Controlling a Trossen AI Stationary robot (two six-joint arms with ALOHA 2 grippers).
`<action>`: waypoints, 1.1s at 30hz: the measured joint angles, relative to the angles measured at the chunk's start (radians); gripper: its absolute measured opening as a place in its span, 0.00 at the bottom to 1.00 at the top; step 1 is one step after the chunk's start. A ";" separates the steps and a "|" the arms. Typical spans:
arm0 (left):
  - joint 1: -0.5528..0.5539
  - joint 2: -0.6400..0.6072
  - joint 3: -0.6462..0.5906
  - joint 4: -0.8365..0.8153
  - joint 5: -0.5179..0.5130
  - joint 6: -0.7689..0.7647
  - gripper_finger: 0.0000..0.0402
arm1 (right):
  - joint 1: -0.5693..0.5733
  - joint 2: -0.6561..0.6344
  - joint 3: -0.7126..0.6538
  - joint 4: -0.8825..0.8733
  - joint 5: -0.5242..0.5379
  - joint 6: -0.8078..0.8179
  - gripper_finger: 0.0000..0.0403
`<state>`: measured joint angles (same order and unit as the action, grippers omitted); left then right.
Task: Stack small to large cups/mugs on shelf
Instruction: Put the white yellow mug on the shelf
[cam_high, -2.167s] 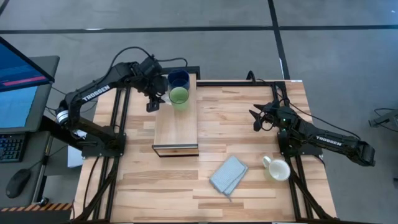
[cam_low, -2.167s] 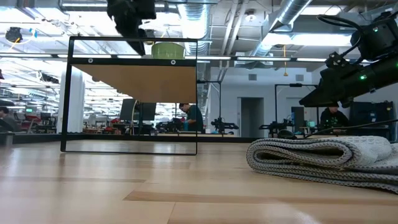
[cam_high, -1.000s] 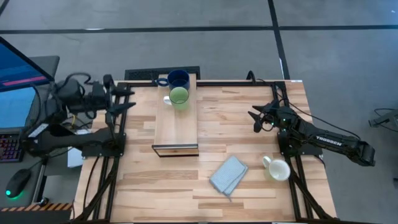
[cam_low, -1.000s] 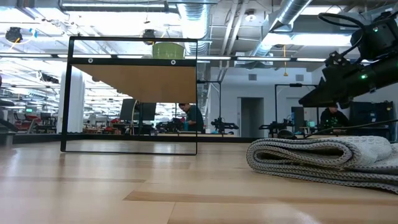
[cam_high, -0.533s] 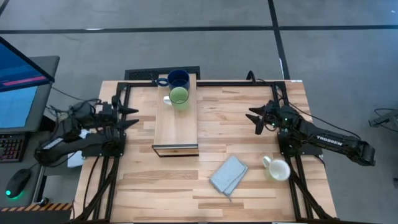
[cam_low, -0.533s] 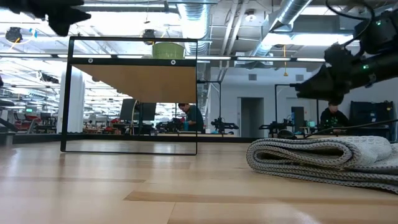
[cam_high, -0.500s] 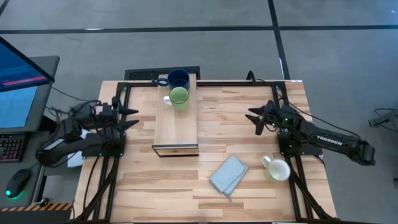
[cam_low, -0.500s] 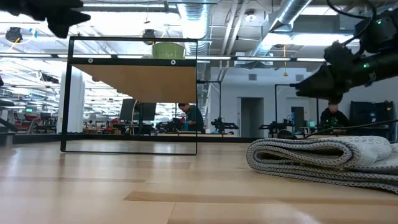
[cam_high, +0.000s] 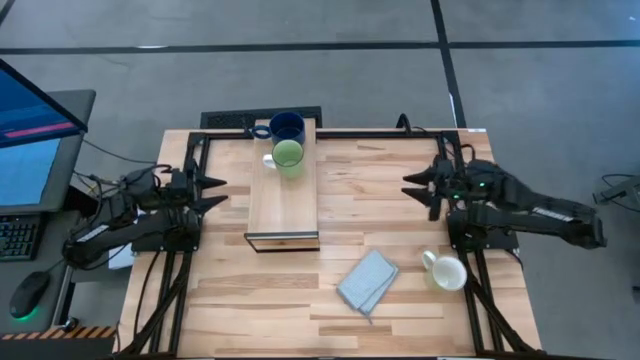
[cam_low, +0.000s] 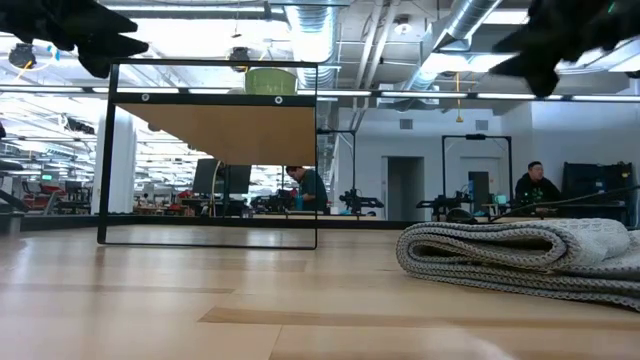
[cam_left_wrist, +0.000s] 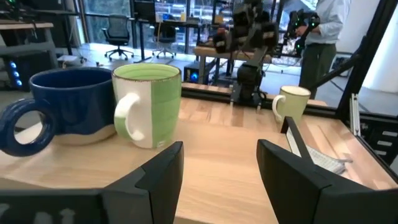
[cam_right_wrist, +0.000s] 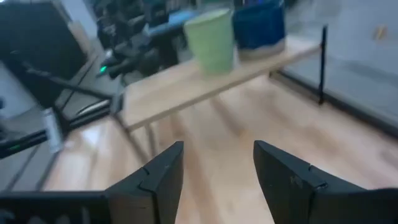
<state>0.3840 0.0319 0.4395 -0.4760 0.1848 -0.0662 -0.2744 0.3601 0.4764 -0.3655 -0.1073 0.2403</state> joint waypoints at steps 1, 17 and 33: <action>0.000 0.000 0.000 0.000 0.000 0.000 0.48 | 0.019 0.004 0.051 -0.072 0.001 0.028 0.54; 0.000 0.000 0.000 -0.008 -0.043 -0.009 0.48 | 0.391 0.355 0.470 -0.950 0.000 0.742 0.54; 0.000 0.000 0.000 -0.013 -0.081 -0.019 0.48 | 1.148 0.598 0.499 -0.918 0.180 1.366 0.54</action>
<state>0.3840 0.0322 0.4393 -0.4893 0.1042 -0.0855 0.8741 0.9581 0.9752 -1.2838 0.0724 1.6059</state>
